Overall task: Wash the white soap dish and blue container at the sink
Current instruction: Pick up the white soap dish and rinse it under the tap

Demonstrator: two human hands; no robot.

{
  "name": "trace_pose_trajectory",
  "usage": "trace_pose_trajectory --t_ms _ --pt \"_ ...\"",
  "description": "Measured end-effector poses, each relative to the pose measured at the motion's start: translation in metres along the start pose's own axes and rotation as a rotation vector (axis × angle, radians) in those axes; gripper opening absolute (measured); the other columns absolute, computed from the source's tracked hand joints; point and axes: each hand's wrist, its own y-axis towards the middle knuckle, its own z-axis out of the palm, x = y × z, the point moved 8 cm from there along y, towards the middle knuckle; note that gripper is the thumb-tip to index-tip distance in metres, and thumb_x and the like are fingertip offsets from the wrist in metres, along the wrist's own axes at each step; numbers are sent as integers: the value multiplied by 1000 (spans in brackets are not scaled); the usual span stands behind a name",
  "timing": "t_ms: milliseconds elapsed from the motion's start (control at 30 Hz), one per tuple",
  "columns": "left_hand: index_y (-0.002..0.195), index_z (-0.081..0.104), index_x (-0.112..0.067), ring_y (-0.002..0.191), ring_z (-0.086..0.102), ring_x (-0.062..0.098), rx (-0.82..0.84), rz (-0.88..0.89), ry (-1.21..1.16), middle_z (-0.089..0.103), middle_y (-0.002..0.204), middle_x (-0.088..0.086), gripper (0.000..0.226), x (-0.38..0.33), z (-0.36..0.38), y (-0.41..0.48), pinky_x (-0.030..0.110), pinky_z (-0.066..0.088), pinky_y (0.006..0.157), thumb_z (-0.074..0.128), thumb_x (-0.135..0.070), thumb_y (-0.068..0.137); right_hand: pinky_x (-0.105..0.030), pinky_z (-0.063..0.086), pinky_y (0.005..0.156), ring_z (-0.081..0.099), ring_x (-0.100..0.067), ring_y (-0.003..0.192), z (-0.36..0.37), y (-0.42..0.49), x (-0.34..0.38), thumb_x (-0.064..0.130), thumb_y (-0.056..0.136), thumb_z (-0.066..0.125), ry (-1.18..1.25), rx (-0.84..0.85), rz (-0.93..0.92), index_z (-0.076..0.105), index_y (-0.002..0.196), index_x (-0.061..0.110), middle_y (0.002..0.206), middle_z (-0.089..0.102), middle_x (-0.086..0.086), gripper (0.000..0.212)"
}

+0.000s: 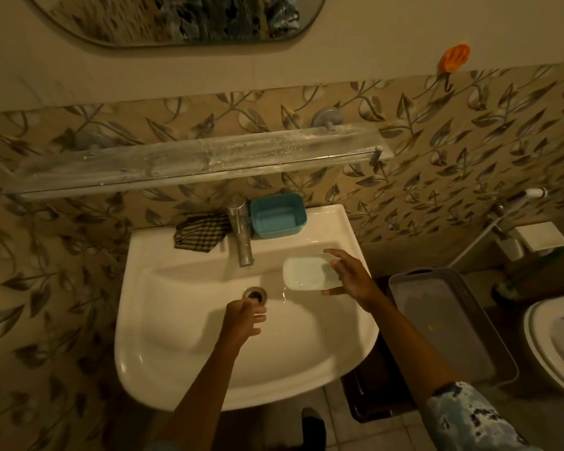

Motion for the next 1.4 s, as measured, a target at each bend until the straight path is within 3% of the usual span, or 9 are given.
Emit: trace_pose_trajectory --t_ms 133,500,700,767,833,933,1100,1233,1400 --pt "113 57 2 93 63 31 -27 -55 -18 65 104 18 28 30 -29 0 38 49 78 41 -13 96 -45 62 66 45 -36 123 -1 -3 3 18 100 44 -40 -74 -90 50 130 13 134 43 -10 32" --pt "118 57 4 95 62 32 -49 -70 -23 65 112 24 32 38 -45 -3 40 49 80 40 -10 95 -26 61 67 54 -25 115 2 -19 48 21 99 47 -162 -223 -389 51 132 17 126 51 2 34" --pt "119 56 5 97 61 31 -47 -30 -20 64 115 24 33 21 -34 -7 40 49 80 38 -11 96 -46 55 89 54 -19 116 5 -30 82 18 99 47 -343 -225 -536 53 132 13 123 52 8 34" --pt "119 56 3 98 61 30 -44 -9 -17 65 114 23 33 13 -29 -8 40 50 80 37 -11 96 -38 53 93 51 -10 115 8 -34 91 17 98 48 -392 -234 -580 53 132 11 125 55 0 35" --pt "119 57 3 97 61 29 -43 9 -12 65 114 22 33 6 -23 -10 40 51 79 37 -11 96 -17 44 95 45 1 113 10 -37 97 18 98 49 -446 -272 -616 52 132 12 128 56 -8 35" --pt "120 57 1 95 61 27 -35 22 -13 66 112 21 33 2 -18 -13 36 52 71 38 -12 96 0 32 94 47 -5 113 16 -41 93 17 99 47 -523 -305 -625 52 133 12 128 56 -11 34" --pt "122 56 1 95 61 27 -32 12 -2 66 111 21 35 8 -17 -13 35 53 71 39 -12 95 -40 47 102 53 -23 117 25 -52 69 12 99 46 -521 -300 -547 51 134 10 128 56 -14 35" --pt "120 56 1 96 61 28 -43 13 -16 66 111 20 34 8 -15 -11 38 52 73 37 -13 96 -38 42 106 47 -25 126 27 -63 75 17 99 46 -525 -362 -608 46 139 17 136 48 -14 40" --pt "113 60 -7 100 58 26 -54 48 -44 63 109 14 28 -2 -4 -9 45 52 83 41 -19 96 -48 47 101 52 -27 120 43 -74 64 7 96 48 -506 -314 -600 51 134 10 130 53 -16 38"
